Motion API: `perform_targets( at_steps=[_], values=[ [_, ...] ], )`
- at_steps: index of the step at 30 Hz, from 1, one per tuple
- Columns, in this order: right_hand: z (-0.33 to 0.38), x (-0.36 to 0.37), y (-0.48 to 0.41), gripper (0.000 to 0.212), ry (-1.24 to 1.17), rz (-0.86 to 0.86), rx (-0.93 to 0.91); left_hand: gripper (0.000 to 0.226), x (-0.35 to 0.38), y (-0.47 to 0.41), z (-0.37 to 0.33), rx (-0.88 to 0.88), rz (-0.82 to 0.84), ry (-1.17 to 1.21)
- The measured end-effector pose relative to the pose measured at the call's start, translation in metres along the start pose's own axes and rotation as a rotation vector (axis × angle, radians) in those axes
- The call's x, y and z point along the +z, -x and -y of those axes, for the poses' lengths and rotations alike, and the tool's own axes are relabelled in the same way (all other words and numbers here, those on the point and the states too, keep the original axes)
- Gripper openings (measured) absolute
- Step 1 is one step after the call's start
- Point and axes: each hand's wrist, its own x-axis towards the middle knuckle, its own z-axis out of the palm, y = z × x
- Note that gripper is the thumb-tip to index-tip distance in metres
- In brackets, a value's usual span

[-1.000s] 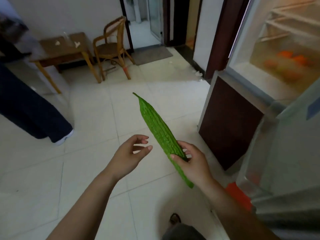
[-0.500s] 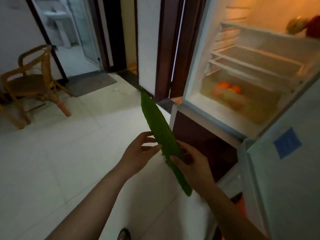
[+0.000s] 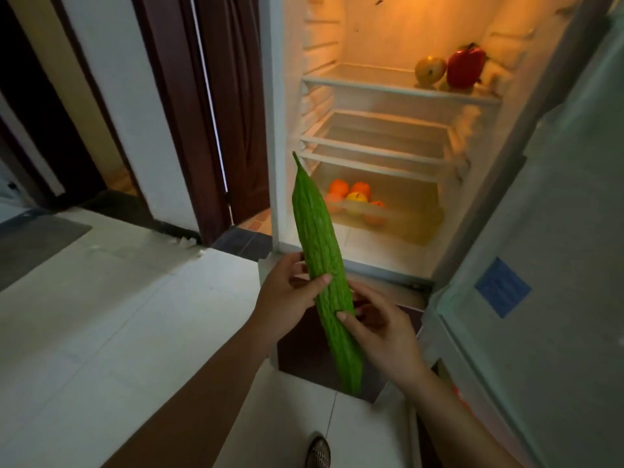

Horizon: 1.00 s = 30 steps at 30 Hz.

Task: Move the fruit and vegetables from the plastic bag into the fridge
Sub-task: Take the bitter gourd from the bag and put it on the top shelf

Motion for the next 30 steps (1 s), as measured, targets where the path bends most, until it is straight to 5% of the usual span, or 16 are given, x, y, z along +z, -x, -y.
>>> perform_targets(
  at_steps=[7,10,18,22,30],
  values=[
    [-0.044,-0.009,-0.097,0.061,-0.002,-0.078,0.031,0.031,0.018,-0.127,-0.015,0.045,-0.015,-0.114],
    [-0.05,-0.022,-0.153,0.062,-0.024,-0.132,-0.02,0.018,0.03,-0.189,-0.048,0.047,0.037,0.051],
    [-0.029,-0.063,-0.264,0.062,0.014,-0.355,-0.205,0.018,0.062,-0.298,-0.127,0.278,0.103,0.046],
    [-0.019,-0.079,-0.298,0.051,0.062,-0.502,-0.273,0.02,0.064,-0.342,-0.156,0.393,0.168,-0.137],
    [0.002,-0.105,-0.347,0.041,0.198,-0.718,-0.327,0.04,0.051,-0.418,-0.177,0.894,0.102,-0.758]
  ],
)
